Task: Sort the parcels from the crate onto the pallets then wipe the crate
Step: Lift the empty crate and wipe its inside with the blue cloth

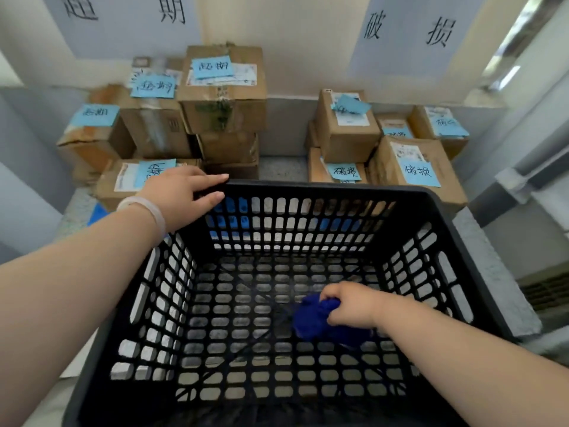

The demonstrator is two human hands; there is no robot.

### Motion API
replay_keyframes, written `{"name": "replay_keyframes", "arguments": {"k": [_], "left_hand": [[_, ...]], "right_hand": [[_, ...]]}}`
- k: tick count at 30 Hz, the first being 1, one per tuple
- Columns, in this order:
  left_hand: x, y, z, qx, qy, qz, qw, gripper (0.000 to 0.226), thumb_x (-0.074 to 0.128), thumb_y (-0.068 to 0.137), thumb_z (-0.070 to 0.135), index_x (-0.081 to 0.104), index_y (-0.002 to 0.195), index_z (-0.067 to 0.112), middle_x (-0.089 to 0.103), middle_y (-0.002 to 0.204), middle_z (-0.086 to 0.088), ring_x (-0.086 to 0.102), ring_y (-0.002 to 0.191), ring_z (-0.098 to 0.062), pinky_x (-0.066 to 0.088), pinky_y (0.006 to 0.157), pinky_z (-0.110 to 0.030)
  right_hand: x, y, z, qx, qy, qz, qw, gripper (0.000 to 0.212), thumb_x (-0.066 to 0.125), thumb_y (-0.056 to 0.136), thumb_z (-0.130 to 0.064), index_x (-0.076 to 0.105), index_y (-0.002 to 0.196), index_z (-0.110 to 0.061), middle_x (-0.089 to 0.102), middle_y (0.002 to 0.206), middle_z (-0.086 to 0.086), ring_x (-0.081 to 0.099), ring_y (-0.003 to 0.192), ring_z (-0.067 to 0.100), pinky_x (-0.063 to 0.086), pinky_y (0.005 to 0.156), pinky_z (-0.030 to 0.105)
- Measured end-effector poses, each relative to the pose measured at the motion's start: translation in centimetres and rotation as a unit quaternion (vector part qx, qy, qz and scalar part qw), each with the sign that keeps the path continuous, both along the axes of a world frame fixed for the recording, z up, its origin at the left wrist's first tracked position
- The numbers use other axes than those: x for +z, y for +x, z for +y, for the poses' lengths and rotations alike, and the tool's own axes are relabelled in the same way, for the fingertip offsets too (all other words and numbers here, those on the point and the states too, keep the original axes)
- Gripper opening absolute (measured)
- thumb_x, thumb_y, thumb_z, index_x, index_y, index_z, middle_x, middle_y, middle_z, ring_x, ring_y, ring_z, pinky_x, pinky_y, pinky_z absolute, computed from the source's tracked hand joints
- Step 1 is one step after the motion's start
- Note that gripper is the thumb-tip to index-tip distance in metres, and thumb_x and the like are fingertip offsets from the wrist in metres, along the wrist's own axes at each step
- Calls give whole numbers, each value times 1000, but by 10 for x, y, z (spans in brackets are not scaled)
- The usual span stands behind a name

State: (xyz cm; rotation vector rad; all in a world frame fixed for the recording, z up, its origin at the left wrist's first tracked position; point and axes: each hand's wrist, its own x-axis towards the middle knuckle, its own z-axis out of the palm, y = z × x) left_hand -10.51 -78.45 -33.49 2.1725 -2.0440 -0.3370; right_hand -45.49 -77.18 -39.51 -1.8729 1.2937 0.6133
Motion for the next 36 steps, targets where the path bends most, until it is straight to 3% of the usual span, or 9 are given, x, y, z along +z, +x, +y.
{"name": "replay_keyframes", "arguments": {"k": [6, 10, 13, 16, 19, 23, 27, 30, 36], "left_hand": [[0, -14, 2, 24, 0, -125, 992, 60, 39, 93, 65, 28, 150, 48, 41, 150, 3, 34, 139, -25, 28, 115, -50], [-7, -65, 26, -58, -123, -96, 986, 68, 56, 89, 61, 36, 150, 40, 34, 156, -6, 26, 145, -31, 10, 121, -54], [-11, -107, 35, -151, 30, 9, 988, 77, 57, 87, 64, 21, 153, 46, 22, 161, 0, 18, 147, -27, 21, 120, -51], [-16, -138, 41, -115, 191, 240, 945, 90, 69, 85, 52, 12, 155, 42, 33, 154, 3, 33, 140, -18, 31, 115, -34], [-21, -148, 49, 4, 152, 420, 895, 68, 78, 83, 31, 43, 140, 39, 57, 125, 12, 58, 115, -11, 50, 96, -26], [-28, -153, 57, 45, 129, 455, 880, 29, 76, 85, 17, 58, 95, 38, 68, 99, 5, 66, 95, -16, 57, 86, -32], [-31, -156, 56, 83, 173, 507, 841, 17, 74, 86, 16, 66, 96, 28, 74, 99, -5, 70, 96, -23, 55, 94, -44], [-28, -167, 52, 39, 233, 506, 830, 21, 73, 86, 21, 67, 105, 28, 74, 102, -3, 71, 96, -22, 57, 91, -44], [-23, -227, 53, -92, 329, 448, 826, 26, 71, 88, 28, 61, 110, 39, 70, 107, 6, 67, 100, -12, 53, 95, -35]], "right_hand": [[9, 8, -17, -32, -65, -71, 995, 26, 68, 82, -25, 59, 103, -37, 57, 113, -4, 57, 103, 17, 47, 87, 25], [17, 16, -23, -88, -58, -170, 980, 26, 73, 81, -18, 61, 95, -35, 65, 105, -4, 62, 96, 15, 49, 81, 23], [30, 26, -25, -112, -39, -233, 965, 31, 73, 83, -16, 63, 109, -27, 66, 105, -3, 61, 91, 11, 46, 75, 14], [36, 32, -24, -156, -17, -294, 943, 35, 73, 79, -24, 59, 111, -31, 68, 107, -1, 64, 98, 16, 51, 92, 34], [39, 30, -16, -232, 20, -345, 909, 33, 71, 82, -23, 54, 108, -34, 67, 111, 4, 67, 100, 23, 53, 94, 44], [43, 15, -2, -310, 59, -398, 861, 24, 68, 88, -17, 56, 109, -21, 64, 114, 8, 65, 102, 24, 52, 95, 46], [58, -19, 7, -276, 29, -344, 897, 27, 68, 91, -23, 58, 115, -31, 58, 129, -3, 59, 117, 17, 52, 99, 47], [74, -59, 14, -202, -133, -221, 945, 37, 67, 91, -31, 53, 123, -44, 52, 138, -11, 52, 125, 9, 47, 105, 42], [80, -102, 40, 30, -397, -22, 917, 52, 74, 82, -33, 60, 132, -33, 49, 148, 2, 37, 142, 24, 28, 117, 55]]}}
